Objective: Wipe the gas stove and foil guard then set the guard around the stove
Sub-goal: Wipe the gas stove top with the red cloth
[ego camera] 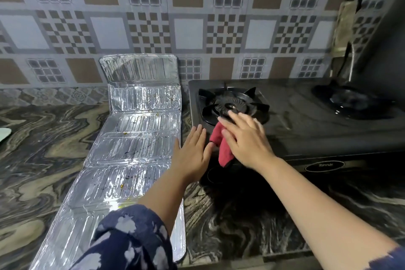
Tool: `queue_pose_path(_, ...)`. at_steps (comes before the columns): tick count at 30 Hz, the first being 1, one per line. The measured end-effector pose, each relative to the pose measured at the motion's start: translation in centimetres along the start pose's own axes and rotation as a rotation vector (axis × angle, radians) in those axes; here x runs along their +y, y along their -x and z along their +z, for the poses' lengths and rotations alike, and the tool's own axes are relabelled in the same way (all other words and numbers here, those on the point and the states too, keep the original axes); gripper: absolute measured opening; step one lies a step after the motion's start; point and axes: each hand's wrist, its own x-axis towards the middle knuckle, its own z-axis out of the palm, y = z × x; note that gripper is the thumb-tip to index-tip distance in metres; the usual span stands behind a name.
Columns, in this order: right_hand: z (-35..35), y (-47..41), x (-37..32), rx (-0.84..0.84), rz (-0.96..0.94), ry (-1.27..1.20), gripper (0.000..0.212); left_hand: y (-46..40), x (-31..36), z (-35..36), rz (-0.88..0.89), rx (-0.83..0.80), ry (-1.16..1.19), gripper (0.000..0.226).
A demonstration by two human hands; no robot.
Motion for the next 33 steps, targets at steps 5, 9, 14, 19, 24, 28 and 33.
queue_pose_path(5, 2.2, 0.2, -1.3, -0.170, -0.028, -0.005, 0.049, 0.4, 0.3, 0.4, -0.029, 0.017, 0.069, 0.062)
queue_pose_path(9, 2.3, -1.1, -1.6, -0.213, -0.087, 0.072, 0.050, 0.5, 0.5, 0.5, -0.041, 0.023, 0.054, 0.064)
queue_pose_path(14, 1.8, -0.5, -0.1, -0.266, -0.160, 0.074, 0.053, 0.6, 0.7, 0.4, -0.052, 0.017, -0.016, 0.070)
queue_pose_path(19, 1.5, 0.2, 2.1, -0.223, -0.164, 0.025, 0.050, 0.5, 0.8, 0.2, -0.055, 0.019, -0.123, 0.070)
queue_pose_path(24, 0.2, 1.2, 6.5, -0.161, 0.008, 0.041, 0.046, 0.6, 1.0, 0.0, -0.052, 0.022, -0.169, 0.072)
queue_pose_path(28, 0.0, 0.8, 5.2, -0.139, 0.133, 0.157, 0.046, 0.6, 1.3, 0.0, -0.062, 0.030, -0.187, 0.074)
queue_pose_path(33, 1.7, -0.1, 0.1, -0.126, -0.026, 0.054, 0.047, 0.4, 1.2, 0.4, -0.067, 0.035, -0.191, 0.095)
